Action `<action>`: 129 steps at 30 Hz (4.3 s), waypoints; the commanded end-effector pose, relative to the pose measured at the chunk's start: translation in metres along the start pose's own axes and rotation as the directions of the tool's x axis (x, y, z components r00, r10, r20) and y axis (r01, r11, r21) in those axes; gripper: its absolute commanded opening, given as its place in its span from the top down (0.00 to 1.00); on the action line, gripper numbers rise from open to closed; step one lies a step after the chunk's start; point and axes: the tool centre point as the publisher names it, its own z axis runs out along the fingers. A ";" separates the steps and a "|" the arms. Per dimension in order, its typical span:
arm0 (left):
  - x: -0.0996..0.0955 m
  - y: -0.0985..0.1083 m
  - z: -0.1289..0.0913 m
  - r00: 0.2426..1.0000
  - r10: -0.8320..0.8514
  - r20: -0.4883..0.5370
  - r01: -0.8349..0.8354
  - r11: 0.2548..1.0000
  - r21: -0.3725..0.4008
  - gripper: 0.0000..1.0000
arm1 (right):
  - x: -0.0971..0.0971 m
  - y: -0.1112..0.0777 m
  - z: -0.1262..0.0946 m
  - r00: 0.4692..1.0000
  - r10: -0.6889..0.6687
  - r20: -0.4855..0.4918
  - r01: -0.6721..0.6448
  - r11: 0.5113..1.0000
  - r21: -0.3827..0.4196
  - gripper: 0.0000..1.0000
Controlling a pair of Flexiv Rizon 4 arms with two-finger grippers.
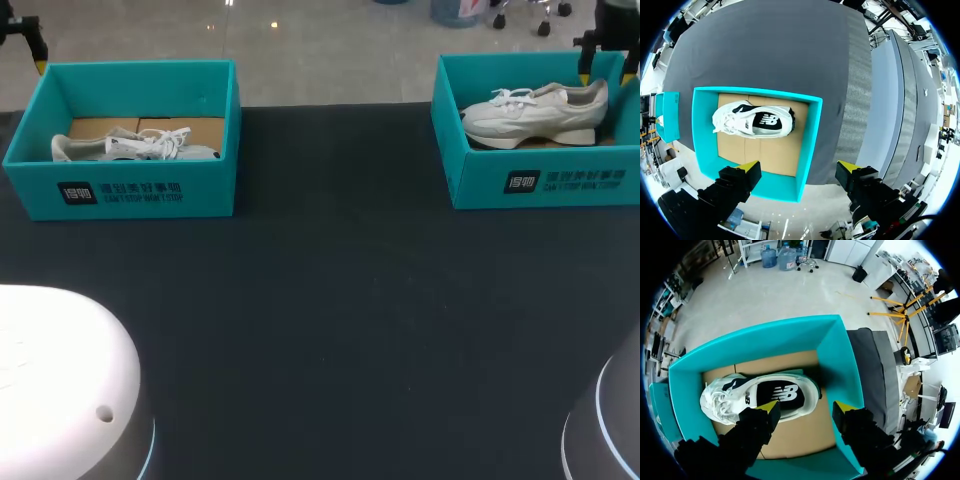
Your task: Take the shoe out of the shoebox, open the shoe tongue, remove and reinsert the insole, then place the shoe into the shoebox
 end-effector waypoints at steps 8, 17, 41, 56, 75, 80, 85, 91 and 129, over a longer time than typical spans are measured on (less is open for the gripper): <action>0.001 0.000 -0.001 1.000 0.001 -0.002 -0.001 1.000 0.000 0.00 | -0.002 0.017 0.021 1.000 -0.001 0.021 0.000 0.999 0.053 0.34; 0.001 0.000 -0.001 1.000 0.001 -0.002 -0.001 1.000 0.000 0.00 | -0.006 0.012 0.038 0.999 -0.005 0.035 0.004 0.999 0.054 0.41; 0.001 0.000 -0.001 1.000 0.001 -0.002 -0.001 1.000 0.000 0.00 | -0.005 0.003 0.081 0.998 -0.031 0.052 0.024 0.990 0.139 0.38; 0.001 0.000 -0.001 1.000 0.001 -0.002 -0.001 1.000 0.000 0.00 | -0.008 0.000 0.095 0.995 -0.045 0.084 0.030 0.984 0.178 0.57; 0.001 0.000 -0.001 1.000 0.001 -0.002 -0.001 1.000 0.000 0.00 | -0.010 -0.003 0.072 0.995 -0.025 0.092 0.010 0.986 0.169 1.00; 0.001 0.000 -0.001 1.000 0.001 -0.002 -0.001 1.000 0.000 0.00 | -0.010 -0.001 0.057 0.996 -0.028 0.089 0.015 0.989 0.146 1.00; 0.001 0.000 -0.001 1.000 0.001 -0.002 -0.001 1.000 0.000 0.00 | -0.010 -0.004 0.041 0.996 -0.034 0.088 0.021 0.989 0.144 1.00; 0.001 0.000 -0.001 1.000 0.001 -0.002 -0.001 1.000 0.000 0.00 | -0.012 -0.007 0.020 0.995 -0.039 0.089 0.026 0.989 0.148 1.00; 0.001 0.000 -0.001 1.000 0.001 -0.002 -0.001 1.000 0.000 0.00 | -0.008 -0.008 -0.153 1.000 -0.026 0.013 0.026 1.000 0.005 1.00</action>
